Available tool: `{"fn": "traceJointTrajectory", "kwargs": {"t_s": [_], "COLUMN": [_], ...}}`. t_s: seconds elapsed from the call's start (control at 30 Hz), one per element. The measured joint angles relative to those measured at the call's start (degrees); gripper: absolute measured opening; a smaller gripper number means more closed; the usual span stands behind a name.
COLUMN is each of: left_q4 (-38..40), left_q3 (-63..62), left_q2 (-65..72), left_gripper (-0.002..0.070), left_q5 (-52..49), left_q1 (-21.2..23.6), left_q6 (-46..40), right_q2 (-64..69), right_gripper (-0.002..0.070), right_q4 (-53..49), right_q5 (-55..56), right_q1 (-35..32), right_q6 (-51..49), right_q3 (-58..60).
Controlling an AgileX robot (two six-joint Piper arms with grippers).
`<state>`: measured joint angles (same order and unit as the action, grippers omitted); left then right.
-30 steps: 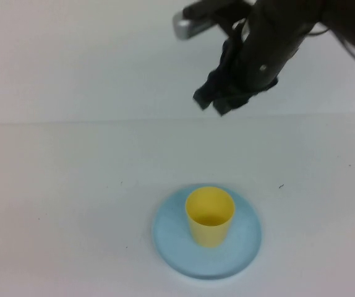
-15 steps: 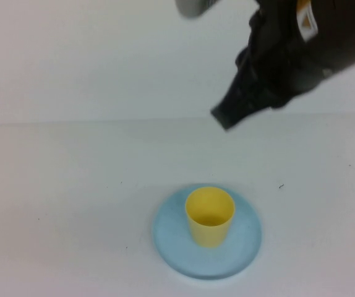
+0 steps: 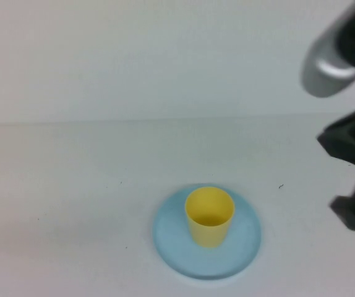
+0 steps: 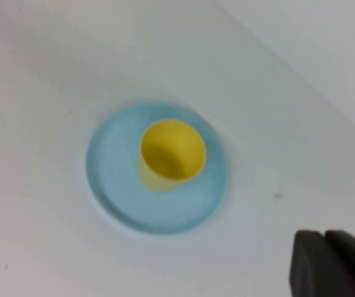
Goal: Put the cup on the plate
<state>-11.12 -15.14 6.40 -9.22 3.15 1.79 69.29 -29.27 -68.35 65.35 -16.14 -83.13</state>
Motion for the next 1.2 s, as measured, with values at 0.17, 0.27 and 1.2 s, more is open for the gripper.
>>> {"fn": "traceJointTrajectory", "kwargs": {"t_s": [0.17,0.27,1.2], "left_q4": [-0.22,-0.22,24.60], "left_q3": [0.00,0.00,9.13], "left_q2": [-0.63,-1.90,-4.55], "left_gripper": [0.0001,0.0001,0.0001], "left_q5": [-5.51,-8.56,6.66], "left_q1": [1.33,1.22,1.22], "left_q6": [2.06,2.06,-26.84], "right_q2": [-2.55,-2.64,-22.30], "right_gripper": [0.0037,0.0033,0.0023], "right_q4": [5.54,6.44,20.52], "right_q5": [-2.37,-2.37,52.29], "right_q1": [0.09,0.09,-47.34], "right_q6": [-0.11,0.63,13.09], "right_q3": [0.41,0.55,38.59]}}
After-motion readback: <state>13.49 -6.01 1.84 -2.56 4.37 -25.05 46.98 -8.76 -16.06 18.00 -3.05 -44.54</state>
